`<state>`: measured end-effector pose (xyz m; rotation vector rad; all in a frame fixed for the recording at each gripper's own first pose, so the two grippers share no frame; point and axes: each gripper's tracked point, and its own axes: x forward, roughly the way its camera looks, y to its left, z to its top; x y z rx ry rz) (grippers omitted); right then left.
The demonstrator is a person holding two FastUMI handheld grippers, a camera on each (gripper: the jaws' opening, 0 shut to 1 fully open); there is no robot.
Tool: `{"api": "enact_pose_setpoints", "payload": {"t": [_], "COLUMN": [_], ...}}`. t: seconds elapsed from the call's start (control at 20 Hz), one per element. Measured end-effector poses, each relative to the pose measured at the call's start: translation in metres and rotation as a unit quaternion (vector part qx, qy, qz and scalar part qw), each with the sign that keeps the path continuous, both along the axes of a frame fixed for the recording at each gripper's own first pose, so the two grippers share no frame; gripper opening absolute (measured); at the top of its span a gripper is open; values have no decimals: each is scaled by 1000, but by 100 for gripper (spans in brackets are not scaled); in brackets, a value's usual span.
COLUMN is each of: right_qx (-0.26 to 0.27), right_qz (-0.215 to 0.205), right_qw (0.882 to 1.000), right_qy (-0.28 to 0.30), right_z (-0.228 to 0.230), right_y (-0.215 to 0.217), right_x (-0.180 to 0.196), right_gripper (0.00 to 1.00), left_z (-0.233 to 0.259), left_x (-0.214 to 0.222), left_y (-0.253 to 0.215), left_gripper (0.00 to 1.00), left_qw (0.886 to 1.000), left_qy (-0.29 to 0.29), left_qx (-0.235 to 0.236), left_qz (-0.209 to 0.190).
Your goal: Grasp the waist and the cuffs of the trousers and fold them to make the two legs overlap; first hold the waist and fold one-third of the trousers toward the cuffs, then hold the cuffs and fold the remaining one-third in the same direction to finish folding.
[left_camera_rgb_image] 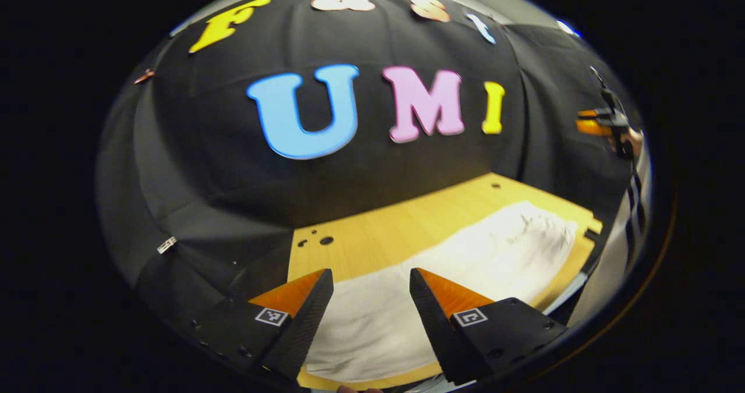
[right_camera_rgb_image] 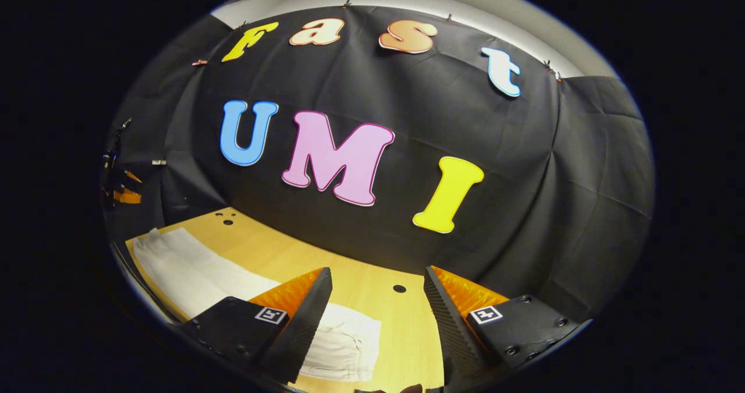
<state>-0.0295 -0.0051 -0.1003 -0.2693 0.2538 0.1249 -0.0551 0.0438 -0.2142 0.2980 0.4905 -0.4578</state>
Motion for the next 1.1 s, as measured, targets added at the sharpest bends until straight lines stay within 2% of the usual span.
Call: {"api": "enact_pose_setpoints", "payload": {"t": [0.05, 0.2, 0.4, 0.6, 0.85, 0.95, 1.1], "right_qx": [-6, -16, -24, -39, -72, -74, -70], "right_qz": [0, -7, -20, -27, -39, -49, -59], "right_qw": [1000, 1000, 999, 998, 994, 992, 991], "right_qy": [4, 19, 38, 51, 79, 86, 94], "right_z": [-4, -14, -26, -35, -53, -57, -63], "right_y": [-1, -9, -17, -21, -39, -42, -38], "right_x": [-2, -8, -18, -28, -37, -43, -50], "right_gripper": [97, 97, 97, 97, 98, 98, 98], "left_z": [-24, -78, -133, -169, -217, -228, -239], "left_x": [-8, -27, -39, -54, -70, -72, -67], "left_y": [8, 22, 41, 52, 56, 59, 62], "left_gripper": [90, 89, 88, 89, 89, 88, 88], "left_qw": [999, 989, 964, 930, 874, 858, 841], "left_qy": [22, 87, 151, 205, 260, 276, 294], "left_qx": [27, 86, 161, 223, 281, 295, 310], "left_qz": [-20, -81, -145, -208, -300, -318, -332]}}
